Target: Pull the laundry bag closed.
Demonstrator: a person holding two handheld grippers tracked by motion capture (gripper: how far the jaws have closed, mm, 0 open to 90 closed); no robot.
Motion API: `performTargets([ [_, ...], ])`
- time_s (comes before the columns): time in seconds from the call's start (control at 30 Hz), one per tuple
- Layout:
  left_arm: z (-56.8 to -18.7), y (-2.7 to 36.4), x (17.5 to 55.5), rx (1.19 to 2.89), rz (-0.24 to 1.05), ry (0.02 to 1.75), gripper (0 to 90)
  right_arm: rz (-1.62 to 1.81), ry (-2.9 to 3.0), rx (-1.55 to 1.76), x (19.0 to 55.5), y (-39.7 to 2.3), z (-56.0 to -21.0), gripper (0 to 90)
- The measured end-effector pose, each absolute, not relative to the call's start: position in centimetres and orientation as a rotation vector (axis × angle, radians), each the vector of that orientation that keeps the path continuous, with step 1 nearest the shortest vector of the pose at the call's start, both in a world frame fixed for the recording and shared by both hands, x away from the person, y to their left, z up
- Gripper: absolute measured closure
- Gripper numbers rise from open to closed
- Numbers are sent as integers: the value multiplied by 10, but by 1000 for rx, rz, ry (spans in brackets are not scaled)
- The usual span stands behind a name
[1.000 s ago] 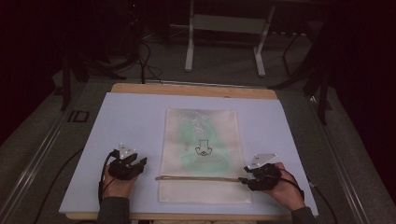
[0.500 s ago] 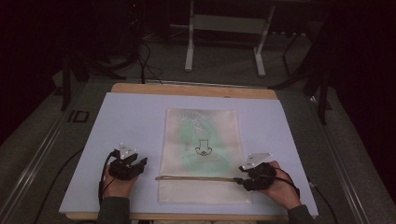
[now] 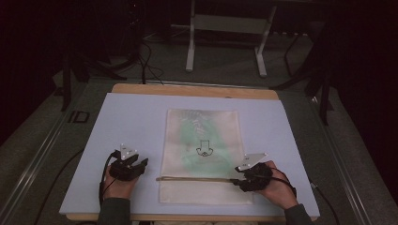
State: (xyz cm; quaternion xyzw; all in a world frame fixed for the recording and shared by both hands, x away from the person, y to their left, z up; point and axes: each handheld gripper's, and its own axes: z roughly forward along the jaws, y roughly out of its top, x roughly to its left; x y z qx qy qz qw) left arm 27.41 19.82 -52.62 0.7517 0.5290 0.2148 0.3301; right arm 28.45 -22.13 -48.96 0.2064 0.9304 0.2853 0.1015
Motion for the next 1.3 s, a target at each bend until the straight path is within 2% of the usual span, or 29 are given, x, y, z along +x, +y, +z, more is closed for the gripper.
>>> performTargets([
  [1.3,-526,198,275,1968,544,1374,559,874,2811,462,288,-181,-491,511],
])
